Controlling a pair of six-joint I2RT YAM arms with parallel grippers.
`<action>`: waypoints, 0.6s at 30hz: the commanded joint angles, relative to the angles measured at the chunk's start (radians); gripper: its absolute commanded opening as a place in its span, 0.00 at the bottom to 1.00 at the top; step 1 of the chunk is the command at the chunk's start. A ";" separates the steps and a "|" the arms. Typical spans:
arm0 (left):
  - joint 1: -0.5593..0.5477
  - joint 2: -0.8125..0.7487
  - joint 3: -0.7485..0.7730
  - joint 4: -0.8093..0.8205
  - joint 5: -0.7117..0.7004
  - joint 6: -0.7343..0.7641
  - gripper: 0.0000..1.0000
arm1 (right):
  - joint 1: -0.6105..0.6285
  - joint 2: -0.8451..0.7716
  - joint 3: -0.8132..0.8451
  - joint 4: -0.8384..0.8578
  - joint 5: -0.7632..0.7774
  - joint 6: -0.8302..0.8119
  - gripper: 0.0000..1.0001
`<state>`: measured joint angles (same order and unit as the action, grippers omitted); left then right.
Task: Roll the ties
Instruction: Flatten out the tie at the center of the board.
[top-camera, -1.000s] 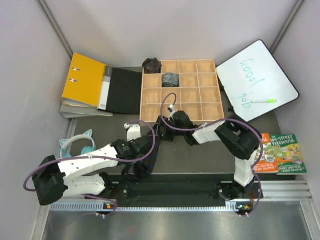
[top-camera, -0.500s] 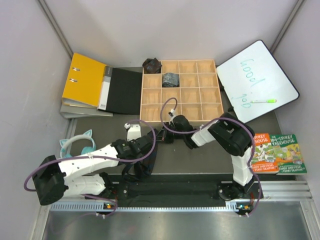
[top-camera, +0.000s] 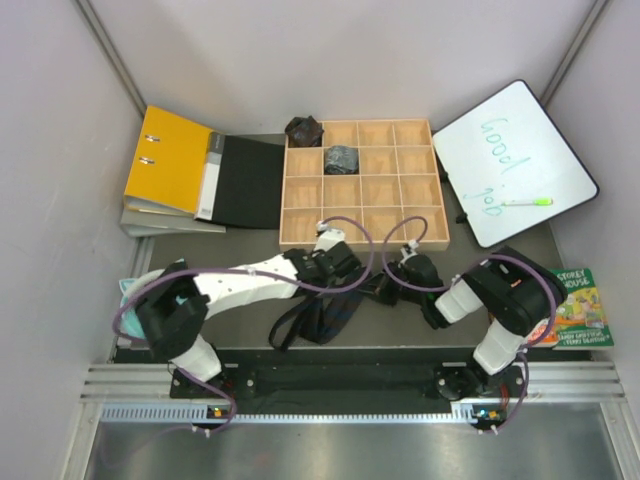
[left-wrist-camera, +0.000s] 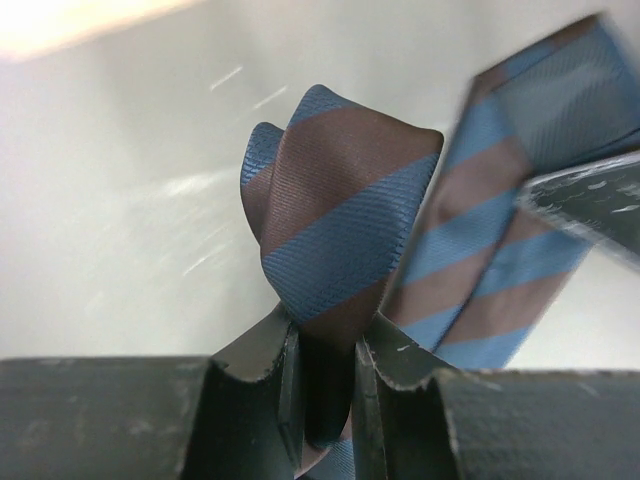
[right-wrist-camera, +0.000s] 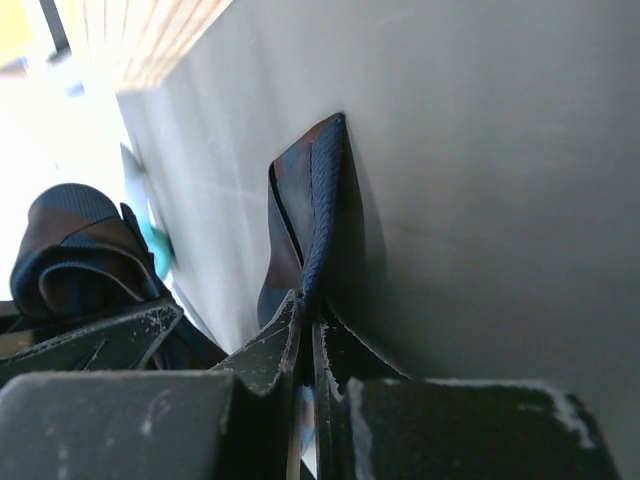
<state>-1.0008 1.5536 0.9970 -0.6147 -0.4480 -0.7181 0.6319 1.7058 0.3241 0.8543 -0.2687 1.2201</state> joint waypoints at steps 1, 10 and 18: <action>-0.054 0.147 0.182 0.064 0.037 0.124 0.00 | -0.102 -0.092 -0.127 0.097 0.042 0.018 0.00; -0.194 0.368 0.442 -0.017 -0.027 0.206 0.10 | -0.314 -0.464 -0.223 -0.156 0.046 -0.102 0.00; -0.265 0.321 0.453 -0.060 -0.052 0.131 0.99 | -0.324 -0.971 -0.195 -0.658 0.261 -0.226 0.05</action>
<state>-1.2510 1.9381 1.4181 -0.6353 -0.4652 -0.5411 0.3157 0.9024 0.1013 0.4362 -0.1345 1.0805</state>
